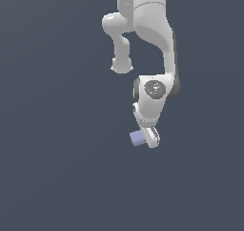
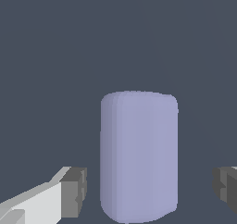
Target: Pick up the object and move it to a goal position.
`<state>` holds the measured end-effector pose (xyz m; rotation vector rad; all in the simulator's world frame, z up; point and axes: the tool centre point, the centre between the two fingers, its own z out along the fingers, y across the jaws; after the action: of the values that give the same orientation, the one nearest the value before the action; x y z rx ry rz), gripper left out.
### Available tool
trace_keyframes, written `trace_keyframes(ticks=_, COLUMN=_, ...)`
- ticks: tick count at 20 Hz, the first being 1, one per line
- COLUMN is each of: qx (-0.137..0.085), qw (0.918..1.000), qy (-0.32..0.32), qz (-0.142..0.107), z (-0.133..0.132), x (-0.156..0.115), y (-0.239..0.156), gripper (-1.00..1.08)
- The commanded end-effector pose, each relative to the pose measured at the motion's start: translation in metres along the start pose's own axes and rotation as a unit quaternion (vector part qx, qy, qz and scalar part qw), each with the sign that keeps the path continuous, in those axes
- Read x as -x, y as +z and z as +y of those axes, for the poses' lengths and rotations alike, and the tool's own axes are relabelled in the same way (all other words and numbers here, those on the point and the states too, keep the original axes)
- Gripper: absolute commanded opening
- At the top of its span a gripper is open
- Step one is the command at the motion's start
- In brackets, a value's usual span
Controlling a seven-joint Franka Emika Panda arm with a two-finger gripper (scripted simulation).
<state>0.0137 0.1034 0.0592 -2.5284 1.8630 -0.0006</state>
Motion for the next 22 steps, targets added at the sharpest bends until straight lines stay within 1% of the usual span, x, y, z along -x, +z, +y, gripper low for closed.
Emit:
trace_keyframes(ticks=1, qx=0.001, qw=1.0, qy=0.0, qz=0.0, z=0.001, x=0.0, y=0.009, gripper=1.0)
trace_keyframes(ticks=7, qx=0.001, qw=1.0, qy=0.002, qz=0.0, z=0.002, x=0.0, y=0.038, gripper=1.0)
trace_keyframes(ticks=12, qx=0.001, qw=1.0, qy=0.002, qz=0.0, z=0.0, x=0.0, y=0.045, gripper=1.0)
trace_keyframes(ticks=13, qx=0.001, qw=1.0, qy=0.002, qz=0.0, z=0.0, x=0.0, y=0.045, gripper=-1.0)
trace_keyframes(ticks=22, qx=0.001, qw=1.0, qy=0.002, qz=0.0, z=0.0, x=0.0, y=0.045, gripper=-1.0)
